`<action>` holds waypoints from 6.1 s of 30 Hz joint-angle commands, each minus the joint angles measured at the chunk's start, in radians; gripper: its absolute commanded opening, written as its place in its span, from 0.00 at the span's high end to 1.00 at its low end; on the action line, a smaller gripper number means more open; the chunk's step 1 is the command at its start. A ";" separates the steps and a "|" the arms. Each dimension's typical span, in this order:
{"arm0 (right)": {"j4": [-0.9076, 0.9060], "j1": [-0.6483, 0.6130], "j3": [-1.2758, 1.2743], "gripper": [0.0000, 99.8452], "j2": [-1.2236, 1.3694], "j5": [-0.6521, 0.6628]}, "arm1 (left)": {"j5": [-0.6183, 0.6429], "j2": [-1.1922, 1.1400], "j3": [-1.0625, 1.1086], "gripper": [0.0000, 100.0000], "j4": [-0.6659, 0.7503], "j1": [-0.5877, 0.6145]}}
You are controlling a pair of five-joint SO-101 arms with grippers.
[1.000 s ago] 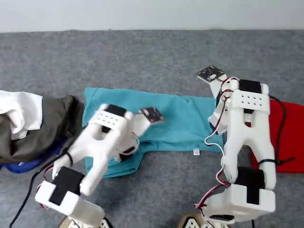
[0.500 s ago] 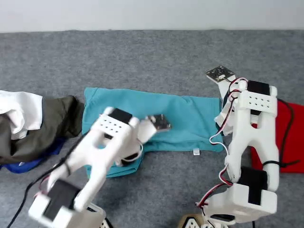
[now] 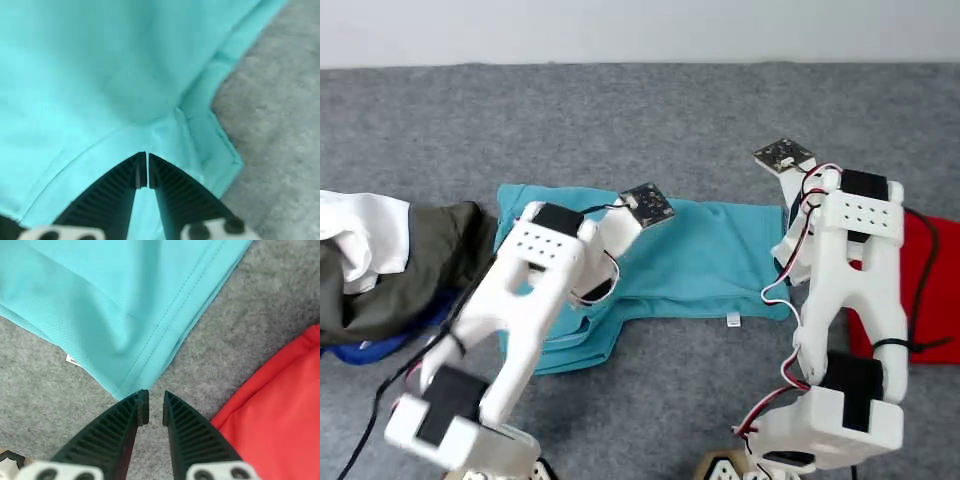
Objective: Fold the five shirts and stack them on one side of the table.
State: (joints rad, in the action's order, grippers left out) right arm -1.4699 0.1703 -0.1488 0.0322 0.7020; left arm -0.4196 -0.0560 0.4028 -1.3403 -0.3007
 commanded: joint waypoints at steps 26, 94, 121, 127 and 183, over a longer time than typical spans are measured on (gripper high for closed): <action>-0.005 0.015 0.049 0.94 -0.087 -0.005 | 0.008 0.078 0.125 0.98 -0.163 -0.192; -0.321 -0.076 1.073 0.95 0.693 -0.354 | 0.206 -0.468 -0.903 0.98 -0.408 0.175; -0.326 -0.110 0.738 0.95 0.407 -0.348 | 0.186 -0.072 -0.101 0.98 -0.186 0.227; -0.325 -0.259 0.605 0.95 0.255 -0.287 | 0.124 0.103 -0.085 0.98 -0.187 0.465; -0.082 -1.231 0.606 0.96 0.779 -0.181 | -0.196 0.279 -0.091 0.98 -0.239 1.280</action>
State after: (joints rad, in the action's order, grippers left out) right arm -1.5574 -1.0648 0.4373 0.7626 0.5102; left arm -0.6068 0.1803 0.3230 -1.5766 0.9789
